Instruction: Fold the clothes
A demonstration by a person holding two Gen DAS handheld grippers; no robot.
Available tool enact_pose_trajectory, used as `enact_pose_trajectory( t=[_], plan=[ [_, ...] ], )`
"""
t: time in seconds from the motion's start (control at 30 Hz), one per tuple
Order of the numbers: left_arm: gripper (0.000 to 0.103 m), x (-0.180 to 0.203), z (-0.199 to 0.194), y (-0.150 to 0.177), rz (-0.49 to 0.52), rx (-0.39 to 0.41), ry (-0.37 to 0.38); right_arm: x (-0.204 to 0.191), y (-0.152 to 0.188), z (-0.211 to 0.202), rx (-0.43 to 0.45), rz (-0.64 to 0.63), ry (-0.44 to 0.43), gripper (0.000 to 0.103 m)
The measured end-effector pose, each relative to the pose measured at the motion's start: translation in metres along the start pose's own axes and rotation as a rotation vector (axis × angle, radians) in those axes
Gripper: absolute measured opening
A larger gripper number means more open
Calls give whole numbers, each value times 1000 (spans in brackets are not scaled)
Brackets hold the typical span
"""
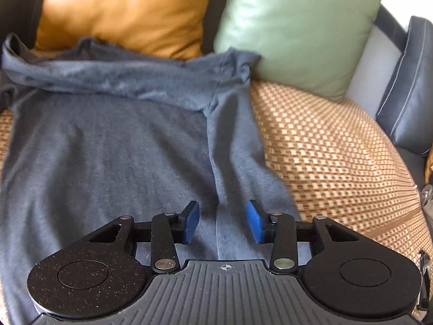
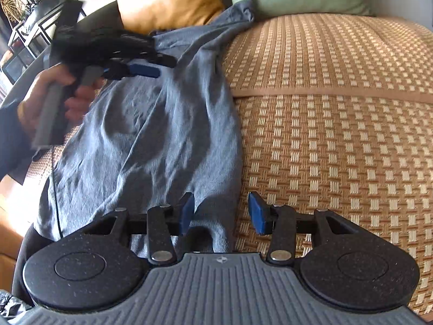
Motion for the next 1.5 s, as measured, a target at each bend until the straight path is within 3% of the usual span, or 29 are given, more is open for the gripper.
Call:
enact_pose_trajectory(
  t=[0.03,0.1,0.23,0.27,0.3,0.37,0.4,0.43,0.5,0.63,0.77,0.97,1.1,1.13,1.2,1.33,1.4,1.5],
  plan=[
    [0,0,1,0,-1,1,5,-2,1,-3,-14,15,-37,3],
    [0,2,-4,-3,-6,30,19,-4,1,-16,-24,53,-105,3],
    [0,-8,-6,-10,-16,51,-40,2,9,-34,-14,18,-52,3],
    [5,-11,-6,-10,-15,42,-58,5,13,-30,-30,11,-25,3],
    [23,-12,-8,-9,-11,25,-63,6,18,-24,-48,1,1,4],
    [24,-13,-28,-6,8,25,-43,7,22,-18,-58,-5,23,7],
    [30,-13,-43,-4,24,39,-34,6,22,-20,-49,-7,31,11],
    [43,-15,-64,-1,51,62,-32,5,21,-26,-28,-9,39,22],
    [56,-25,-101,14,86,90,-61,3,21,-38,13,-17,57,36],
    [56,-54,-169,53,127,115,-162,-3,23,-59,65,-26,64,38],
    [57,-94,-200,101,53,72,-248,-22,22,-67,88,-39,33,38],
    [58,-117,-210,150,-68,37,-210,-75,28,-63,67,-108,-58,39],
    [59,-111,-202,160,-29,25,-207,-101,37,-55,44,-137,-94,41],
    [46,-109,-200,159,-13,24,-207,-106,39,-54,39,-145,-100,41],
    [0,-108,-203,158,-7,41,-206,-112,41,-52,28,-143,-107,41],
    [0,-109,-221,154,-35,110,-208,-111,40,-54,27,-123,-105,42],
    [0,-113,-237,153,-53,155,-221,-108,39,-54,29,-121,-99,48],
    [0,-128,-239,157,-89,146,-262,-105,37,-54,30,-120,-90,51]
  ],
)
Point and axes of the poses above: each gripper's, at about its wrist camera, not at the fingertips, and z roughly the way its jaws point, x to its right, y to its underside, the point moved 9 cm from there along z, roughly the way its jaws point, and after that the axes turned 12 degrees about y, right-handed, at the moved point
